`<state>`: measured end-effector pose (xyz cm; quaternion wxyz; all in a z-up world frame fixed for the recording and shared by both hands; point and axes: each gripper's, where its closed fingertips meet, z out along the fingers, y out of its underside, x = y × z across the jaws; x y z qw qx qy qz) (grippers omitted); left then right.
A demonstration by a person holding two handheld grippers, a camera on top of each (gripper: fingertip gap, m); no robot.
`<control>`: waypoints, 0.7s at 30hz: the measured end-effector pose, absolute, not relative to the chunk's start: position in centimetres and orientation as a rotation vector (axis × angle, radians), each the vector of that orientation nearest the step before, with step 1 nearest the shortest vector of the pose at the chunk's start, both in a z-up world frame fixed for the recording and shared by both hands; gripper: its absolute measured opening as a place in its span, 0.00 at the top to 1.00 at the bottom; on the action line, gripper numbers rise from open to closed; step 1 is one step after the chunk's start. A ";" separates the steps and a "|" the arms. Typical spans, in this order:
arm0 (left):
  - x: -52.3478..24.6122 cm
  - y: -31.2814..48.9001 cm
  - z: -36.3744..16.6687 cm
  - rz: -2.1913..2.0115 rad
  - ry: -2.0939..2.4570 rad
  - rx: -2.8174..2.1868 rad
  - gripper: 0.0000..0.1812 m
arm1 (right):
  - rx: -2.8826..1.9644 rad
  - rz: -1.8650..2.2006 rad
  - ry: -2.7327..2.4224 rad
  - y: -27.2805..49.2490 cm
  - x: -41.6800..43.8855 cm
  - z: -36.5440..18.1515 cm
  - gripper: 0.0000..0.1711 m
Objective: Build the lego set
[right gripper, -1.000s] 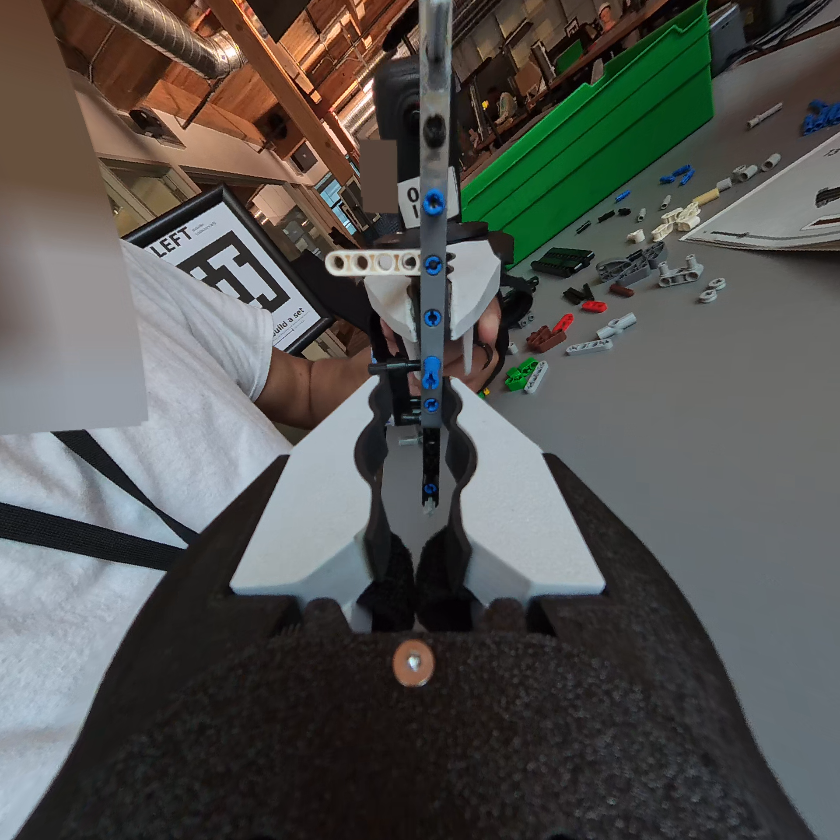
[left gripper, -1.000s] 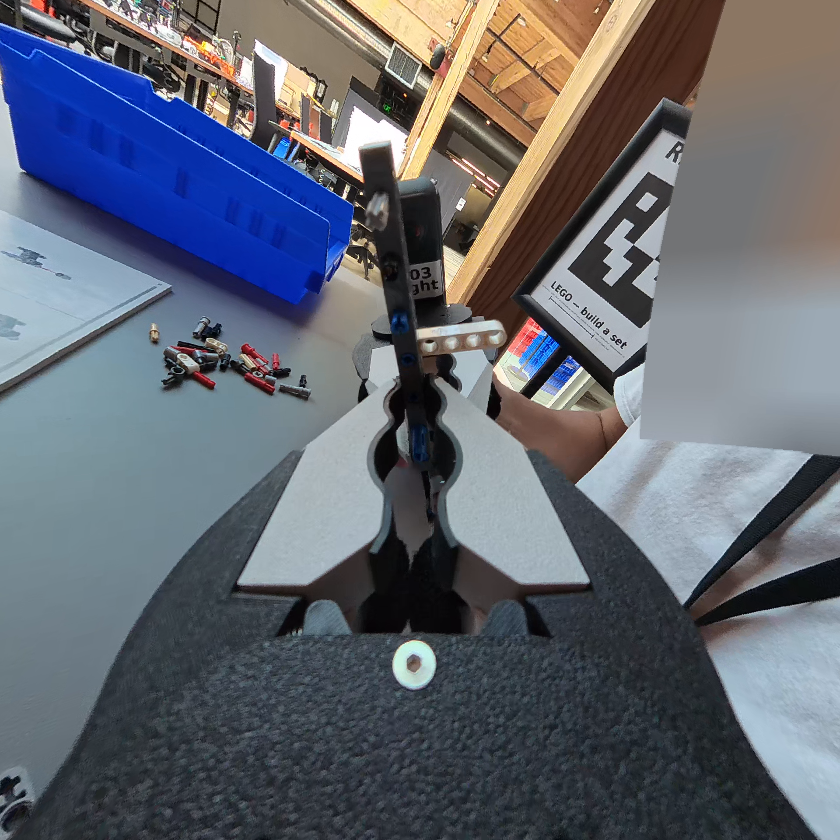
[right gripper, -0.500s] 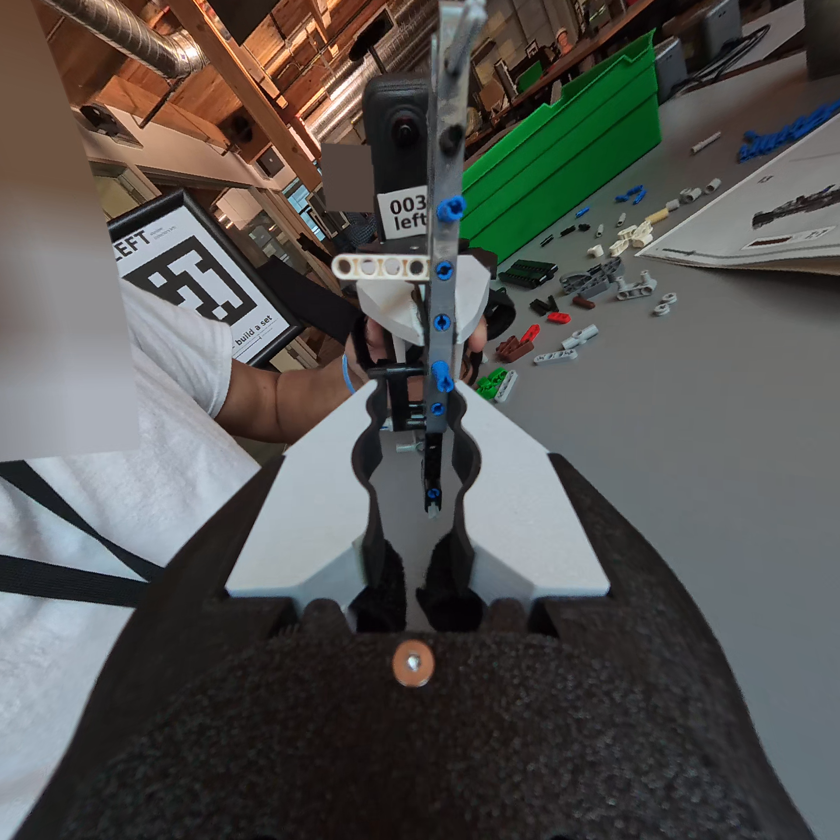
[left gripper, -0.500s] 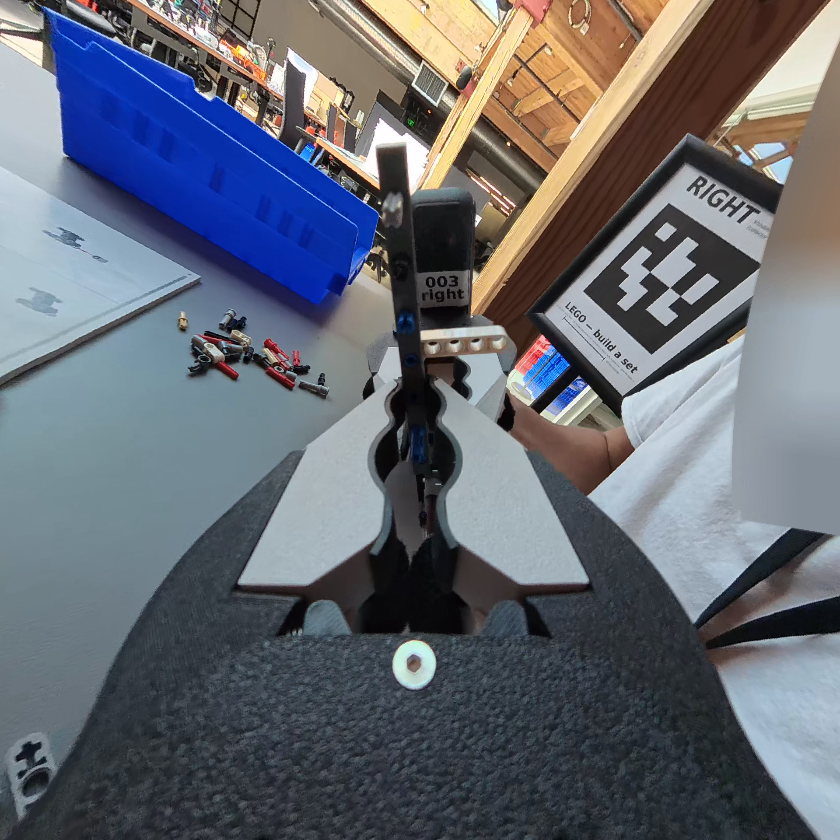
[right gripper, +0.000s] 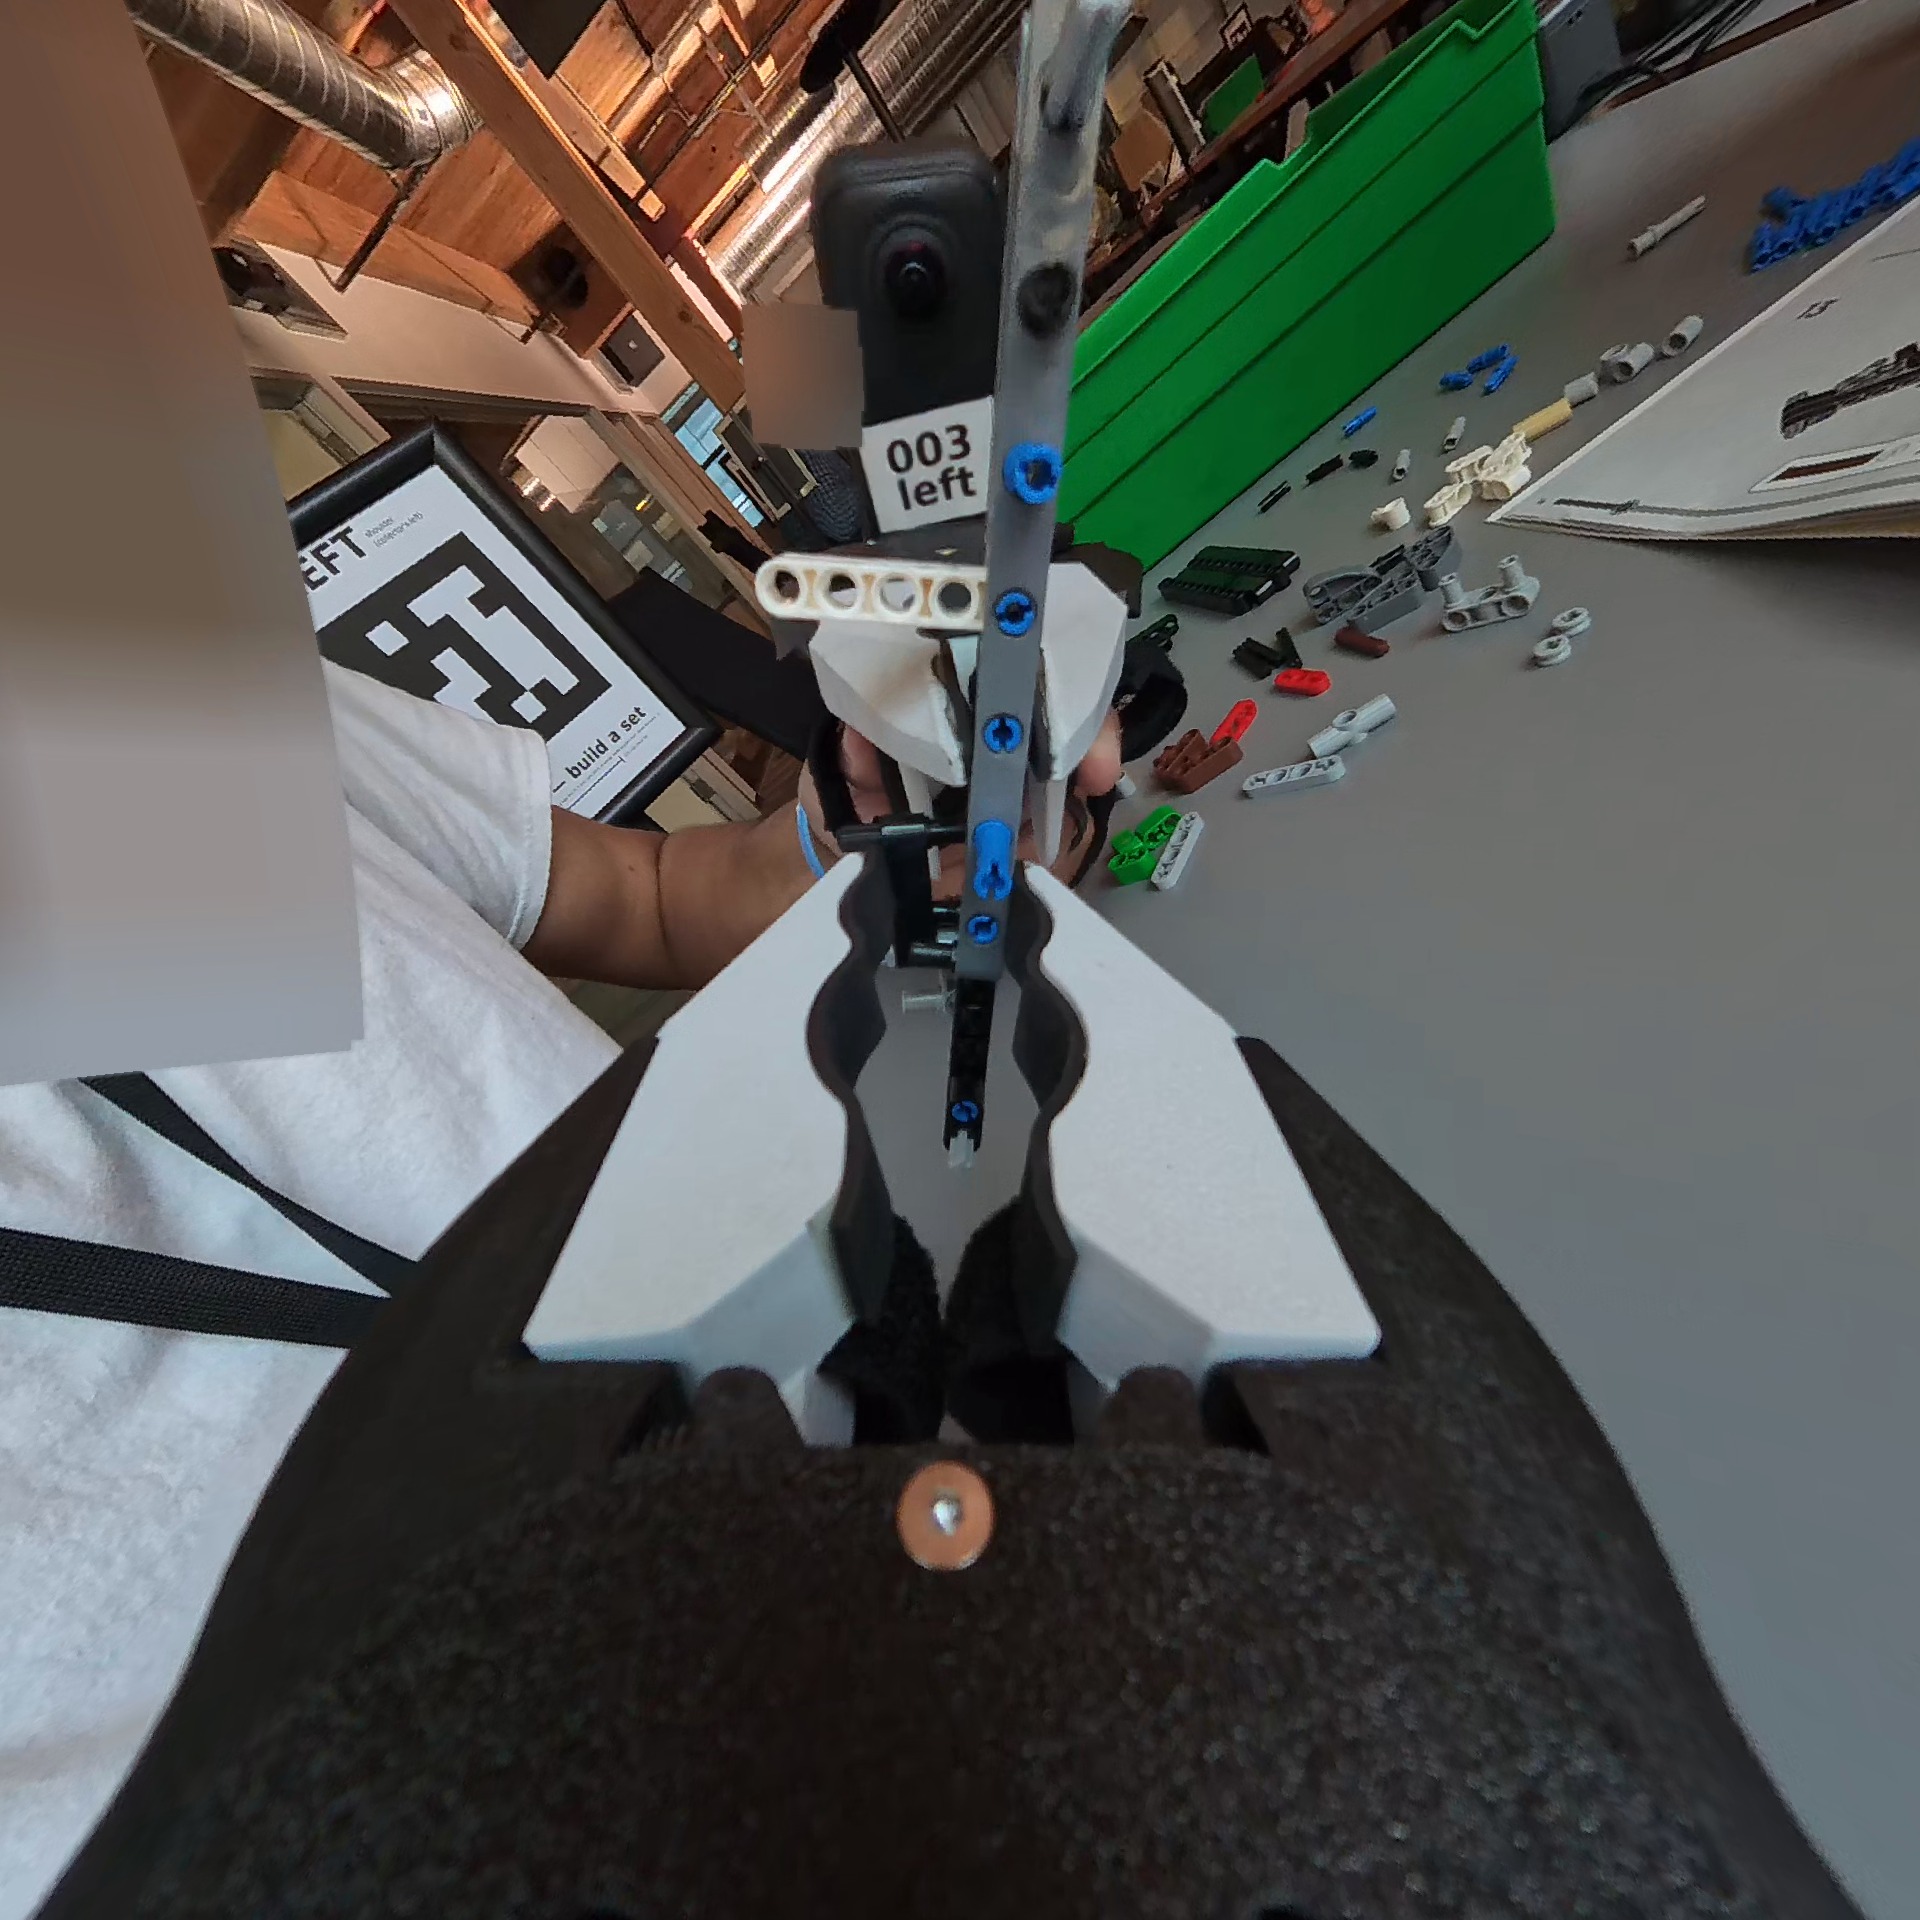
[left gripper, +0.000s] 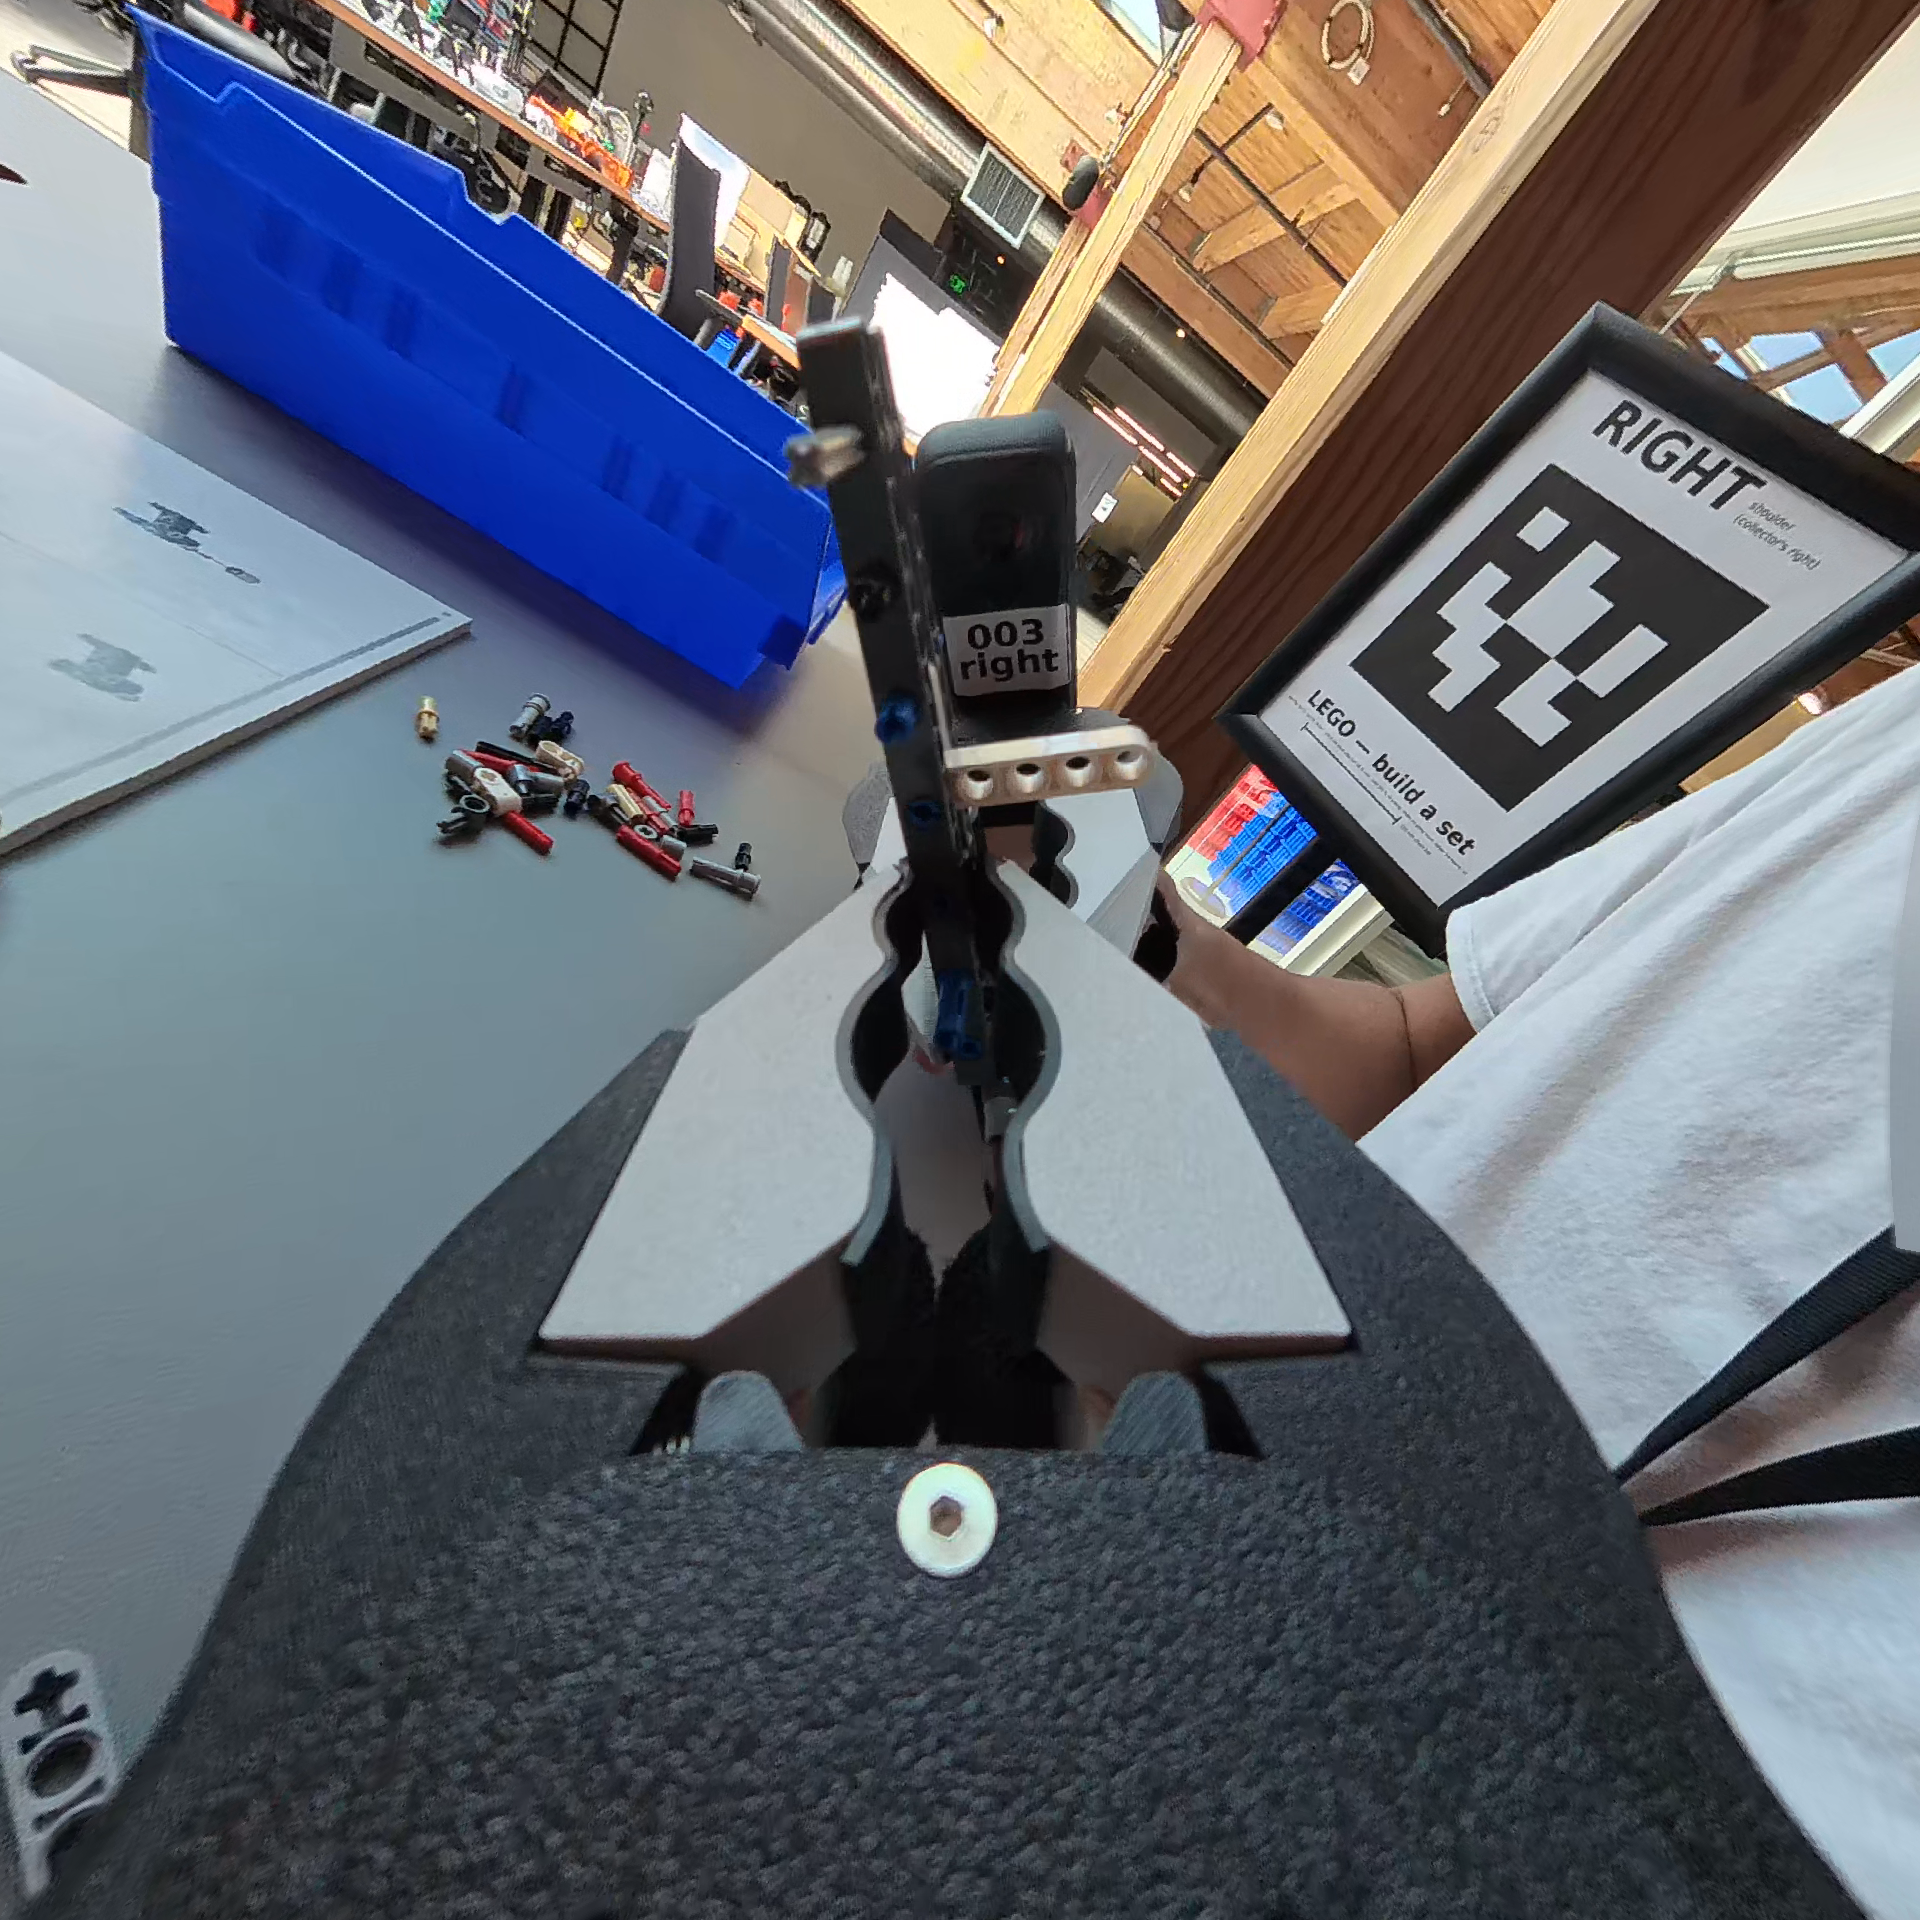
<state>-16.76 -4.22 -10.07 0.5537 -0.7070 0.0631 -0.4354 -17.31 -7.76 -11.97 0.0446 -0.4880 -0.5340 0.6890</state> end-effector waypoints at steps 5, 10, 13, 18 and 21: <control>-17.9 -3.3 -10.4 -0.978 0.087 -1.713 0.97 | -1.567 2.106 -1.569 -6.7 -18.2 -12.2 0.87; -20.2 -2.2 -12.0 -0.816 -0.117 -1.818 0.97 | -1.575 1.524 -1.582 -4.1 -18.8 -14.1 0.82; -21.3 -2.2 -12.6 -0.722 -0.201 -1.834 0.97 | -1.527 1.379 -1.554 -4.5 -18.8 -13.0 0.84; -20.9 -2.3 -13.2 -0.687 -0.228 -1.849 0.97 | -1.560 1.286 -1.501 -5.1 -20.2 -13.3 0.89; -20.9 -2.3 -13.8 -0.667 -0.234 -1.859 0.97 | -1.567 1.143 -1.556 -5.0 -20.4 -14.5 0.96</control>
